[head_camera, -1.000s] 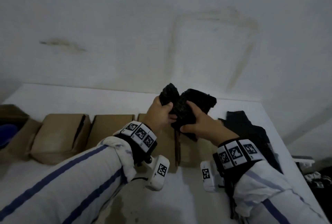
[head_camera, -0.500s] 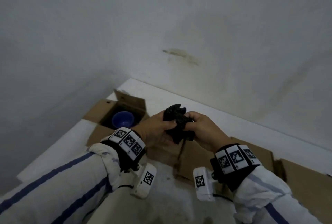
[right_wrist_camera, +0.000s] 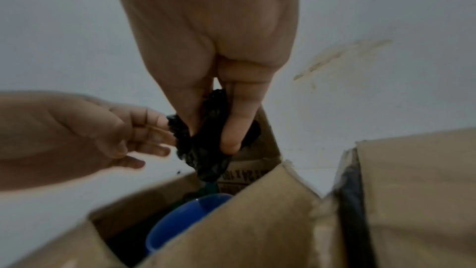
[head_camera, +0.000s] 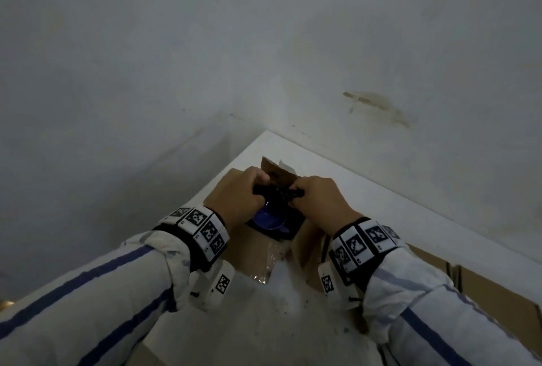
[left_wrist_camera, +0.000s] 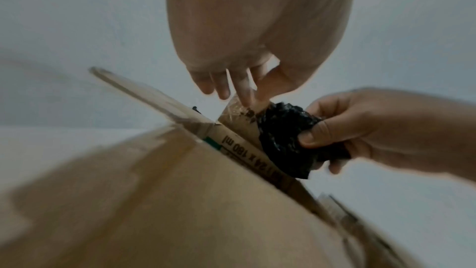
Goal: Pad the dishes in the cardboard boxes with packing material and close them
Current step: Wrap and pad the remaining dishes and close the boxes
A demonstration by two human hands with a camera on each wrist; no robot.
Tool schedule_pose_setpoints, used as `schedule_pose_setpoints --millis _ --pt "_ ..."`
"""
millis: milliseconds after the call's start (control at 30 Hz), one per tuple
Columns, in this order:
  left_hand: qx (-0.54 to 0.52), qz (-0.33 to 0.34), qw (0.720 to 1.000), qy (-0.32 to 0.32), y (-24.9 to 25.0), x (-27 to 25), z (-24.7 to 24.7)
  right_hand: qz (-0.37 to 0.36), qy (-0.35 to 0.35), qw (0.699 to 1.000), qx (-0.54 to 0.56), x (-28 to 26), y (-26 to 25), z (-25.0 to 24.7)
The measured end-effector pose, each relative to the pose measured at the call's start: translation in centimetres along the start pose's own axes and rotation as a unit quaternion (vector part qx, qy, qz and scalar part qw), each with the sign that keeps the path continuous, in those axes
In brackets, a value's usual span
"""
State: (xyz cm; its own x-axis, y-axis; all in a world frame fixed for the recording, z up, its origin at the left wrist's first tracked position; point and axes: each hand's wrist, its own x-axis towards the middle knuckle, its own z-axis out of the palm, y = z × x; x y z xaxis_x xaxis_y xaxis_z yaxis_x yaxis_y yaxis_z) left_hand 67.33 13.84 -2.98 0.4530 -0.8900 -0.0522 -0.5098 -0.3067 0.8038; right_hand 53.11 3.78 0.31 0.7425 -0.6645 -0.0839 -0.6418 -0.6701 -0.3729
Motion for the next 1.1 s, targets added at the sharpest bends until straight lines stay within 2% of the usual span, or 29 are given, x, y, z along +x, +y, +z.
schedule_pose_setpoints --millis 67,100,200,333,533,633,733,800,900,1000,1100 --pt "0.18 0.053 0.982 0.002 -0.7 0.7 -0.1 0.015 -0.031 0.995 -0.092 0.5 -0.2 0.4" --pt "0.246 0.061 0.967 -0.018 -1.2 0.9 0.0 0.021 -0.046 0.991 -0.125 0.7 -0.4 0.7" --pt "0.366 0.031 0.926 -0.085 -2.7 1.3 1.1 0.042 -0.077 0.982 -0.17 1.3 -0.6 1.8" --pt "0.352 -0.028 0.926 -0.137 -3.4 1.6 1.7 0.049 -0.139 0.972 -0.185 2.0 -1.1 2.9" --pt "0.35 -0.02 0.926 -0.143 -3.7 2.0 1.4 0.04 -0.222 0.968 -0.112 2.5 -0.8 -0.4" --pt "0.341 -0.032 0.927 -0.15 -3.7 2.1 1.5 -0.001 -0.296 0.936 -0.191 1.9 -1.1 -0.7" --pt "0.354 -0.037 0.923 -0.15 -3.4 2.1 1.8 0.009 -0.362 0.903 -0.229 1.7 -1.1 0.5" --pt "0.369 -0.042 0.917 -0.147 -2.9 1.9 1.8 0.013 -0.355 0.91 -0.216 1.2 -1.0 0.2" --pt "0.39 -0.043 0.912 -0.124 -1.3 1.4 1.5 0.015 -0.274 0.955 -0.116 0.0 -0.1 -1.5" --pt "0.38 -0.005 0.923 -0.055 1.7 0.4 1.9 0.026 -0.203 0.979 -0.026 -1.8 1.9 -3.3" --pt "0.348 -0.008 0.936 -0.046 6.0 -0.8 3.6 0.046 -0.141 0.988 0.046 -4.7 4.9 -4.7"
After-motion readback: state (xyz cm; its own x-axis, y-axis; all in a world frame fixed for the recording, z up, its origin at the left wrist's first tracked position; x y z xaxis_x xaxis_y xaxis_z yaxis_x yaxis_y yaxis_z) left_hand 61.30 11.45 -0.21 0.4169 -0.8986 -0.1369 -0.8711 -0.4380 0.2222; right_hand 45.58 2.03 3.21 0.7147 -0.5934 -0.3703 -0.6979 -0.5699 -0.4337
